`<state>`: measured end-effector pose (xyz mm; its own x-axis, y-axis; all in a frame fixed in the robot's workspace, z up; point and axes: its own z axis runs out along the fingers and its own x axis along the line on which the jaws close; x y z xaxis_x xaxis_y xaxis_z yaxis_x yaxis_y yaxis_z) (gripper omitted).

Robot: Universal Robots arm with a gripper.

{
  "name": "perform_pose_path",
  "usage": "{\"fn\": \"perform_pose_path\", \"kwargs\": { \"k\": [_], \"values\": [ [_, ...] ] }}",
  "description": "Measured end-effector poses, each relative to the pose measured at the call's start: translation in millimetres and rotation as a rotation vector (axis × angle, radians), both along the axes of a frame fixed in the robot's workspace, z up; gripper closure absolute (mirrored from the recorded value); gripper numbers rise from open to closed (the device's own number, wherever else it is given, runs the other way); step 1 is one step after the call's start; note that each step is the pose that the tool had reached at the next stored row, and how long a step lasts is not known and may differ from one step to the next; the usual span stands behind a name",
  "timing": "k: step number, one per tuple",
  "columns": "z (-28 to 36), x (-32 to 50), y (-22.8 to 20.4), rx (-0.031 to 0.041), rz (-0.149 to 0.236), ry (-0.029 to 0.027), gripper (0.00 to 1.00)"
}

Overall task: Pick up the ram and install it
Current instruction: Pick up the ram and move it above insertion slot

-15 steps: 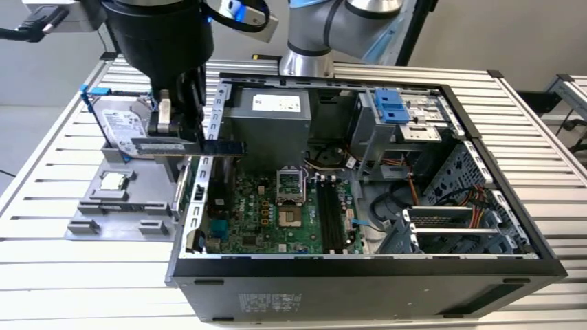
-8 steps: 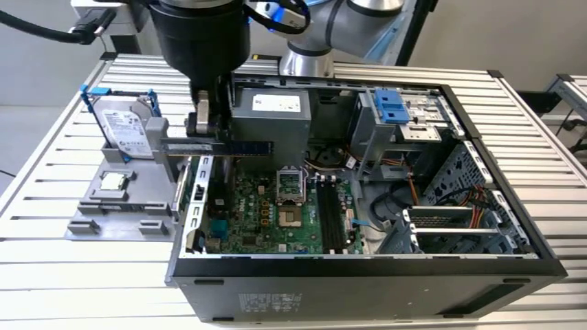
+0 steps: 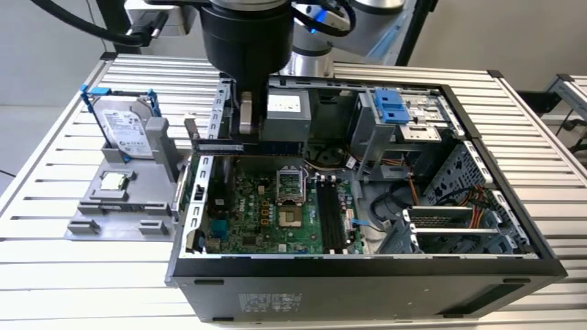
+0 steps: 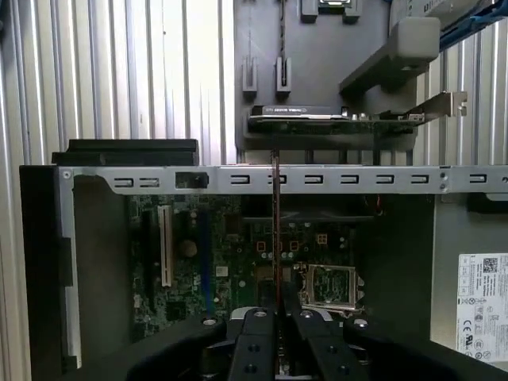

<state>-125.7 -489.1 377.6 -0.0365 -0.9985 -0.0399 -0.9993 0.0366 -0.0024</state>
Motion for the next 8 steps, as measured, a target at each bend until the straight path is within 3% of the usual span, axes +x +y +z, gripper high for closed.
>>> {"fn": "perform_pose_path", "kwargs": {
  "k": [8],
  "values": [
    [0.0,36.4,0.0,0.0,0.0,0.0005,1.0]
  ]
}}
